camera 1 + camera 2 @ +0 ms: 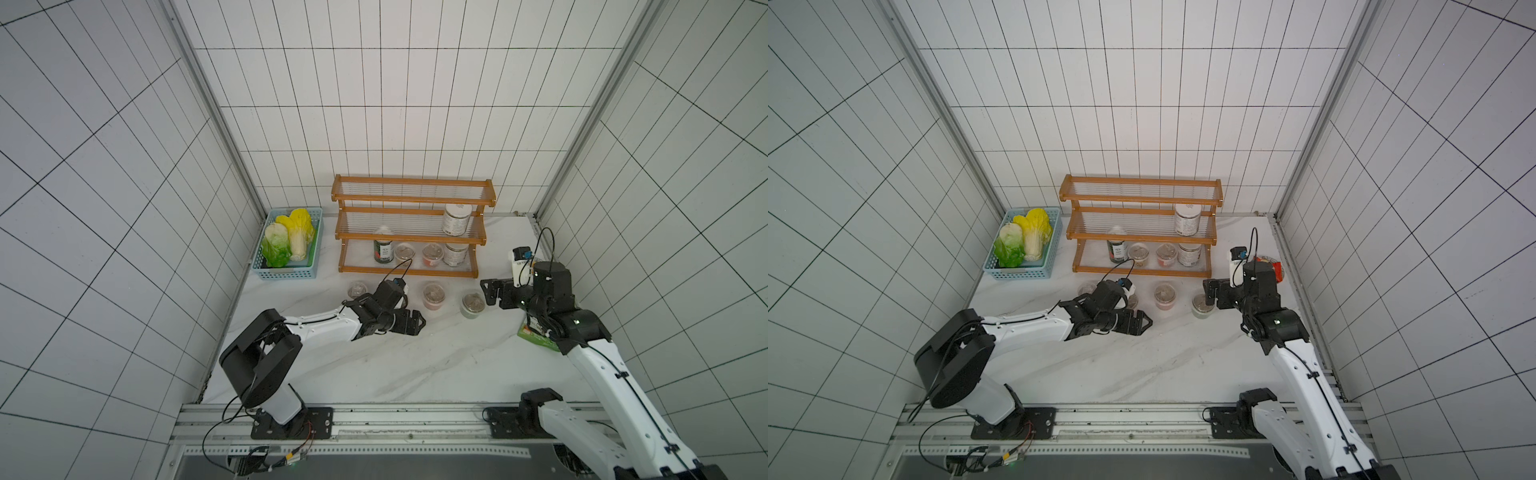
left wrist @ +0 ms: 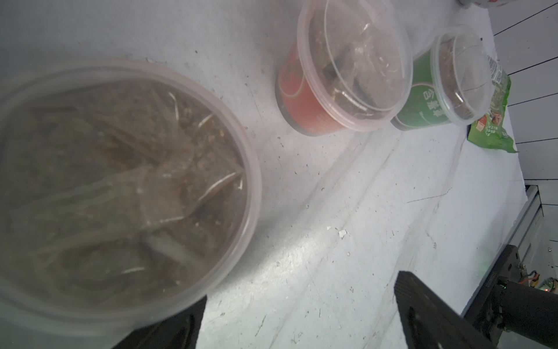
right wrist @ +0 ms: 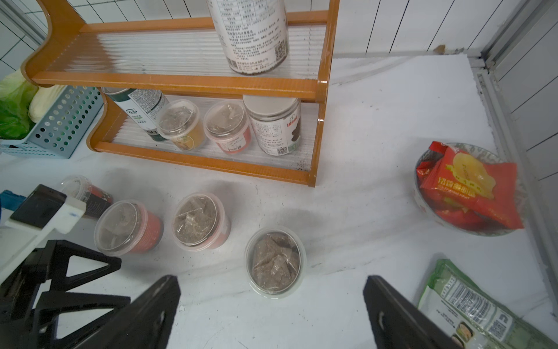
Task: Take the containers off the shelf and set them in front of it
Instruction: Adjust the container at the center of the board.
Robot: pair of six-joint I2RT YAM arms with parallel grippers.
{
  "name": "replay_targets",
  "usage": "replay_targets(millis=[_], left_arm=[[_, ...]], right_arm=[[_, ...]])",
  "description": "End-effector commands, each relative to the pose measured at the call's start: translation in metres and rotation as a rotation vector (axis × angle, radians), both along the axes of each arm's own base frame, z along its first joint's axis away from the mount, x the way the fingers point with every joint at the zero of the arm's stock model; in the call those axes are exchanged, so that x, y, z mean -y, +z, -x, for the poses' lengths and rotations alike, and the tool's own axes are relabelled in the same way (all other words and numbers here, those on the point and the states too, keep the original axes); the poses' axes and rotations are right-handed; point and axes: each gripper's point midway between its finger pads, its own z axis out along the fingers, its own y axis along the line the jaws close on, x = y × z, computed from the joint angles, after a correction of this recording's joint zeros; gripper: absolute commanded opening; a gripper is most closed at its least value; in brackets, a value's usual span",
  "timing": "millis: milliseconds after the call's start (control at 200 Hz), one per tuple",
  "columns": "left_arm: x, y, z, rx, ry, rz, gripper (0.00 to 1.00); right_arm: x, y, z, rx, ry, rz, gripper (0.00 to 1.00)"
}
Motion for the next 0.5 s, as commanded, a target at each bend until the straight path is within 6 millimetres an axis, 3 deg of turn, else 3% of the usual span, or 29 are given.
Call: replay_targets(millis=[0, 280, 495], left_arm=[[0.012, 0.015, -0.014, 0.053, -0.017, 0.054, 0.96], [0.01, 0.025, -0.027, 0.055, -0.009, 0.085, 0.96], [0.008, 0.036, -0.013, 0.037, -0.04, 0.105, 0.96]], right_arm=[[0.003, -0.026, 0.013, -0.11, -0.02, -0.008, 0.99], [-0.001, -0.076, 0.035, -0.296, -0.017, -0.04, 0.99], [-0.002, -0.109, 0.04, -0.404, -0.03, -0.029, 1.0]])
